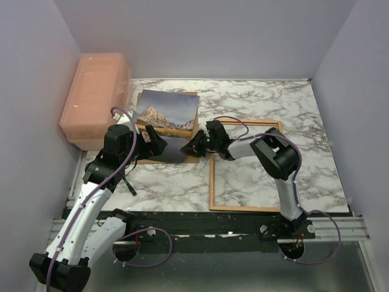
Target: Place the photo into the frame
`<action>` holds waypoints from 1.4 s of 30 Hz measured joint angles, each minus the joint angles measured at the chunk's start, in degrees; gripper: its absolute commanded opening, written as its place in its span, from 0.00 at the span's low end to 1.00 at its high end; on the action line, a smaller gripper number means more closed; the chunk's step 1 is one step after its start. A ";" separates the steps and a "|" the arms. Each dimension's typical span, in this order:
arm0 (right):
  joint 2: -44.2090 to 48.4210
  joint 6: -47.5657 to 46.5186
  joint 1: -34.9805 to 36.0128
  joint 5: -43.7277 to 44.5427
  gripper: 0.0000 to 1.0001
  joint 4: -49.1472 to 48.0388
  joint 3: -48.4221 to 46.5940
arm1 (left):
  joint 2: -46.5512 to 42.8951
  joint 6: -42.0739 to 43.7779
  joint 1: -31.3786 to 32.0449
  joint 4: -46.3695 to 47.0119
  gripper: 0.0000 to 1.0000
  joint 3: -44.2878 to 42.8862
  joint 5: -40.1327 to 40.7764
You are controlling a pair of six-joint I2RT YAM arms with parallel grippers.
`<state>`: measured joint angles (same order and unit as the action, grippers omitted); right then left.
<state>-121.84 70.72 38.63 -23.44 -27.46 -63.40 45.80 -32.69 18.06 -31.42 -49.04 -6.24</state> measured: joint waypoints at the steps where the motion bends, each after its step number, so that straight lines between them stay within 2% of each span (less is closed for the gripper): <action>1: 0.00 -0.22 0.00 0.02 0.08 0.55 0.00 | 0.02 0.00 0.00 0.00 0.94 0.00 -0.07; 4: 0.35 -1.46 0.00 0.33 0.01 2.38 0.00 | 0.02 -0.02 0.00 0.02 0.94 0.00 -0.50; 9: 4.87 -5.03 0.00 1.92 0.01 8.90 0.39 | 0.02 -0.04 0.00 0.00 0.93 0.00 -1.53; 17: 24.68 -11.02 0.00 4.76 0.01 17.92 8.04 | 0.11 -0.79 -0.02 0.35 0.94 0.00 -4.76; 25: 41.92 -14.34 0.00 4.92 0.02 27.93 22.56 | 1.51 -2.93 0.00 3.34 0.99 1.09 -9.88; 27: 44.70 -15.28 0.00 4.37 0.09 31.04 25.68 | 1.77 -3.34 0.04 3.93 0.99 1.66 -10.56; 31: 47.87 -17.07 0.00 4.37 0.53 37.31 29.70 | 2.84 -4.00 0.55 5.40 0.99 2.75 -11.65; 33: 49.37 -17.84 0.00 5.35 0.65 40.11 30.71 | 3.43 -4.22 0.83 5.99 0.99 3.28 -11.91; 36: 52.37 -18.49 0.00 7.58 0.71 42.86 31.36 | 4.96 -4.48 1.38 6.62 0.99 3.80 -12.46; 42: 54.23 -18.10 0.00 10.43 0.68 42.62 32.41 | 6.49 -4.85 2.43 7.67 0.99 3.89 -12.81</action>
<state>-67.61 52.62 38.63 -13.02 15.16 -30.98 52.29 -37.54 20.49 -23.75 -45.15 -19.05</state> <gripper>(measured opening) 0.706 0.985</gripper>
